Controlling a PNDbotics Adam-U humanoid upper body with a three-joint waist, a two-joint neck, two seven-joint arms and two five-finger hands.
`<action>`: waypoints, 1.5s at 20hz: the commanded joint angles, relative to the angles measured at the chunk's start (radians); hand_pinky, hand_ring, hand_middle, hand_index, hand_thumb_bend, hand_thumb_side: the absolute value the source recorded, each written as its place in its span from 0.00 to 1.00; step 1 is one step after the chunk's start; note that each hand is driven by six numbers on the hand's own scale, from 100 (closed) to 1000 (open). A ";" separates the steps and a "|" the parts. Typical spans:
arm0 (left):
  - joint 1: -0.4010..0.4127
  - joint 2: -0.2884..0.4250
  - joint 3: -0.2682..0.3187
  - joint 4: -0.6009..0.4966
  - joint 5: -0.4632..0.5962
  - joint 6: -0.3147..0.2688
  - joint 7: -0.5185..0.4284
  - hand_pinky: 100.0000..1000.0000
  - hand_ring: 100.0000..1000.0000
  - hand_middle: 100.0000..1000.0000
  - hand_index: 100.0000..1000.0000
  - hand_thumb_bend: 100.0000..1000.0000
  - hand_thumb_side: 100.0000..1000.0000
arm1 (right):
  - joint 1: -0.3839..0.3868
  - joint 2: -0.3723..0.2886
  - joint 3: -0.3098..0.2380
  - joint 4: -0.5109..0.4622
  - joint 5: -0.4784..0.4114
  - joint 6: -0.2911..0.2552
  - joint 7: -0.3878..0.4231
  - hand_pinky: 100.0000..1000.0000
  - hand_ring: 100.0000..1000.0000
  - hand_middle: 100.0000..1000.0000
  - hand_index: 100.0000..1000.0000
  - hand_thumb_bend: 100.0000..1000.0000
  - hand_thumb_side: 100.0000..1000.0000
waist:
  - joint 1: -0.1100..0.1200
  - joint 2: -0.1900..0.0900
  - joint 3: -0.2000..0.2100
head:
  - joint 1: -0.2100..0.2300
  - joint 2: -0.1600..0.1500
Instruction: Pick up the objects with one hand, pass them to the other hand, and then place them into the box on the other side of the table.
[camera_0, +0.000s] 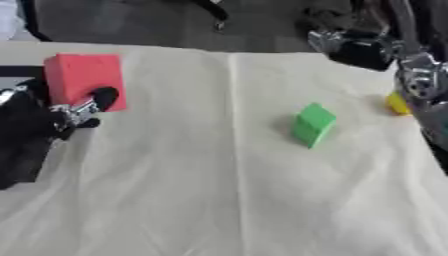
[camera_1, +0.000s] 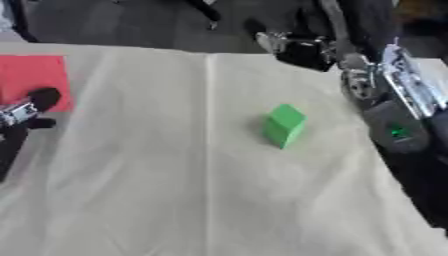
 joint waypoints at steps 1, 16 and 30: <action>-0.004 0.092 0.007 -0.033 -0.007 0.357 0.352 0.71 0.07 0.29 0.41 0.38 0.03 | 0.018 -0.085 -0.058 -0.009 -0.085 0.070 -0.047 0.85 0.90 0.80 0.70 0.42 0.00 | -0.001 -0.015 -0.004 | 0.024 -0.003; 0.055 0.244 0.098 0.054 -0.147 0.357 0.280 0.70 0.06 0.29 0.41 0.38 0.04 | 0.146 -0.108 -0.148 -0.009 -0.110 0.149 -0.156 0.84 0.85 0.79 0.69 0.40 0.00 | -0.027 0.015 -0.009 | 0.160 -0.032; 0.062 0.273 0.169 0.259 -0.334 0.357 0.284 0.69 0.08 0.31 0.43 0.32 0.10 | 0.179 -0.061 -0.143 -0.009 -0.091 0.180 -0.203 0.84 0.84 0.79 0.69 0.37 0.00 | -0.052 0.036 -0.024 | 0.210 -0.065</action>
